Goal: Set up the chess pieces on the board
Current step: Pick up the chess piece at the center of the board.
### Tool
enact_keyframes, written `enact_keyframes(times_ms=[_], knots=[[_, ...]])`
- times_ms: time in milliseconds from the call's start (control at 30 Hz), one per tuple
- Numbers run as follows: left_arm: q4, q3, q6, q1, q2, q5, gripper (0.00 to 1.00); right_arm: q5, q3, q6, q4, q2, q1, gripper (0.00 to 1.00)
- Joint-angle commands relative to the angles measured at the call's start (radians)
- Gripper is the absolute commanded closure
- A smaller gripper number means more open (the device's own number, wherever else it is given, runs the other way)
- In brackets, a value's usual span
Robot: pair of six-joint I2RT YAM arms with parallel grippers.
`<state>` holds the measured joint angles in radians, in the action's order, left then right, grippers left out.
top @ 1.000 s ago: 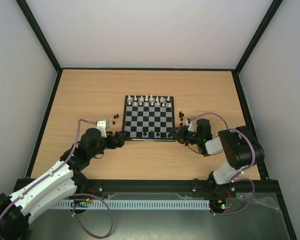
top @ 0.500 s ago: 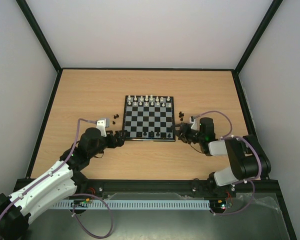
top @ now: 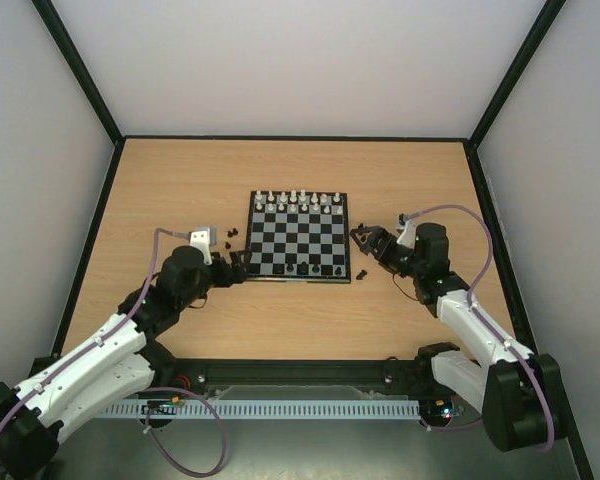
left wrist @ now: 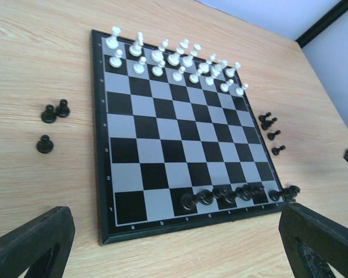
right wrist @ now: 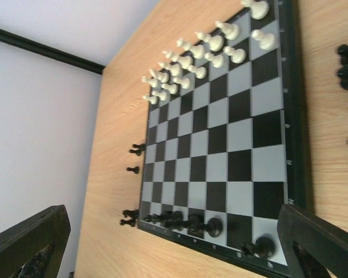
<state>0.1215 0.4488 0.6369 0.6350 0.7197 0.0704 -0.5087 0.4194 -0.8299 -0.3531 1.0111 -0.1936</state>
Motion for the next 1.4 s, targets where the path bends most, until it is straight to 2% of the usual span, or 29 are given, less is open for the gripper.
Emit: enact_keyframes(times_ms=[0, 233, 467, 667, 967, 1067, 1167, 1200, 1367], knots=[[0.087, 0.074, -0.015, 0.004, 0.037, 0.109, 0.0, 0.083, 0.037, 0.087, 0.247, -0.055, 0.003, 0.02], [0.154, 0.125, 0.004, -0.005, 0.1, 0.206, 0.0, 0.145, 0.036, 0.161, 0.374, -0.138, 0.003, 0.01], [0.168, 0.136, 0.043, -0.021, 0.161, 0.243, 0.0, 0.155, 0.045, 0.192, 0.421, -0.179, 0.003, 0.01], [0.2, 0.128, 0.06, -0.021, 0.172, 0.246, 0.01, 0.144, 0.032, 0.23, 0.413, -0.167, 0.002, 0.01], [0.237, 0.059, 0.114, -0.021, 0.166, 0.177, 0.01, 0.121, 0.019, 0.249, 0.395, -0.152, 0.003, 0.01], [0.218, 0.038, 0.129, -0.021, 0.19, 0.161, 0.19, 0.1, 0.011, 0.244, 0.373, -0.146, 0.002, 0.01], [0.204, 0.027, 0.141, -0.022, 0.231, 0.157, 0.47, 0.084, 0.011, 0.244, 0.361, -0.132, 0.003, 0.01], [0.195, 0.021, 0.145, -0.023, 0.24, 0.157, 0.51, 0.081, 0.012, 0.244, 0.358, -0.127, 0.003, 0.01], [0.166, 0.005, 0.156, -0.022, 0.28, 0.182, 0.59, 0.054, 0.009, 0.241, 0.345, -0.116, 0.004, 0.01]])
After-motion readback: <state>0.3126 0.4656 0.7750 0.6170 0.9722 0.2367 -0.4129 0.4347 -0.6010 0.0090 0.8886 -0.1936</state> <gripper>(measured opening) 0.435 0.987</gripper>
